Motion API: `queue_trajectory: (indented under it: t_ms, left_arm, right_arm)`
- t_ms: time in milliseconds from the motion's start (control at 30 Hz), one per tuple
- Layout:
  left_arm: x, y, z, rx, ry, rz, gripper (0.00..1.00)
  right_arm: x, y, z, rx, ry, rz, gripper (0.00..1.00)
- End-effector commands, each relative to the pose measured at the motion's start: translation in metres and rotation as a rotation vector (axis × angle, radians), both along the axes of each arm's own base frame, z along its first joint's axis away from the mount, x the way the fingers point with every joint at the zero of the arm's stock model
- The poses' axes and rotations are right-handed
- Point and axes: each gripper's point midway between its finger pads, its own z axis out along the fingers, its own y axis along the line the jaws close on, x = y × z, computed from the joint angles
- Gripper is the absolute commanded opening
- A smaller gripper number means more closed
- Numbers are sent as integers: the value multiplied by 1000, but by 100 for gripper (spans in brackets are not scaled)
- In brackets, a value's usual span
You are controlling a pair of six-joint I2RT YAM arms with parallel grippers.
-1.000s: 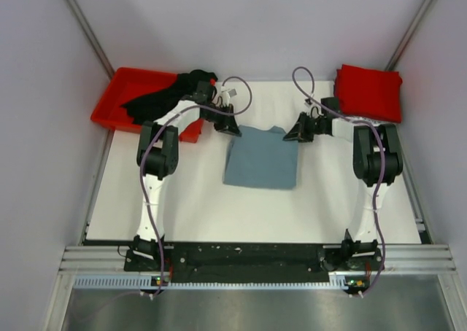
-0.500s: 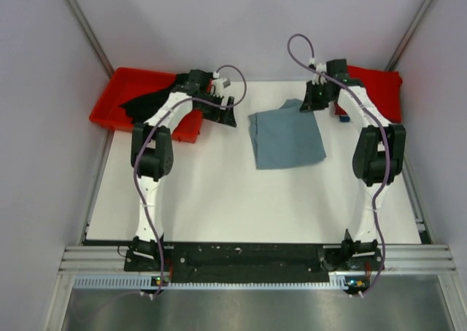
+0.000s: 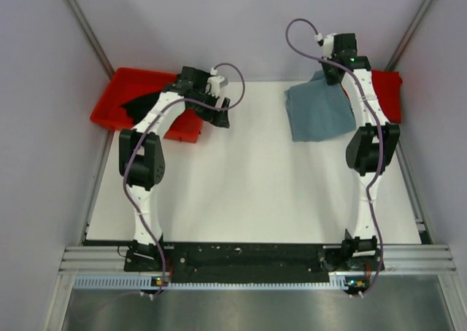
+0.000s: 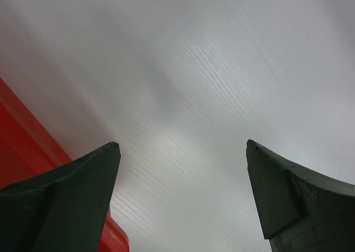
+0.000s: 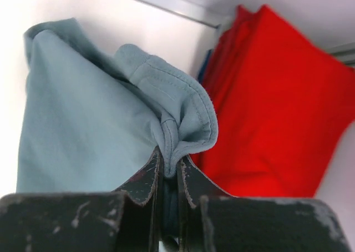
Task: Fold and stack the t-shirts
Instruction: Put the neatly folded tshirt into the corner of the board with the right arm
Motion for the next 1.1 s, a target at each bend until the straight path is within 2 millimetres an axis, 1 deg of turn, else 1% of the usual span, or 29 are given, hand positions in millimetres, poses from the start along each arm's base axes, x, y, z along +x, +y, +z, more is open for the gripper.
queue_trajectory:
  t_ms: [0,167,267,333,400,467,567,700,800,900,933,1000,1067]
  left_arm:
    - [-8,-5,11,11,-35,-51,99]
    - [-5,-2,4,36,-31,-53,99]
    - [-6,-3,2,34,-23,-60,99]
    - [-6,-2,1,39,-21,-61,99]
    - [-5,-1,1,44,-26,-61,99]
    - [-4,-1,1,46,-28,-60,99]
    - [-4,-2,2,43,-30,-63,99]
    - [-3,0,1,52,-33,-62,99]
    - [-5,-1,0,49,-25,-63,99]
    - [-5,-1,-2,48,-19,-62,99]
    - [-5,0,-4,51,-17,-61,99]
    - [-4,0,-4,57,-18,-58,99]
    - [-3,1,-4,59,-21,-57,99]
  right_arm:
    - [22,-44,60,-189,-169,-66,0]
    - [32,-67,88,-287,-249,-95,0]
    - [35,-79,115,-325,-316,-120,0]
    - [35,-84,138,-354,-373,-131,0]
    - [35,-85,159,-375,-428,-129,0]
    - [33,-84,171,-404,-447,-96,0]
    - [27,-87,181,-475,-440,-53,0]
    - [22,-89,188,-573,-421,15,0]
    - [16,-91,206,-608,-451,12,0]
    - [11,-93,230,-625,-500,6,0]
    - [10,-94,234,-627,-510,9,0]
    - [9,-96,236,-634,-512,17,0]
    - [8,-97,232,-641,-500,30,0]
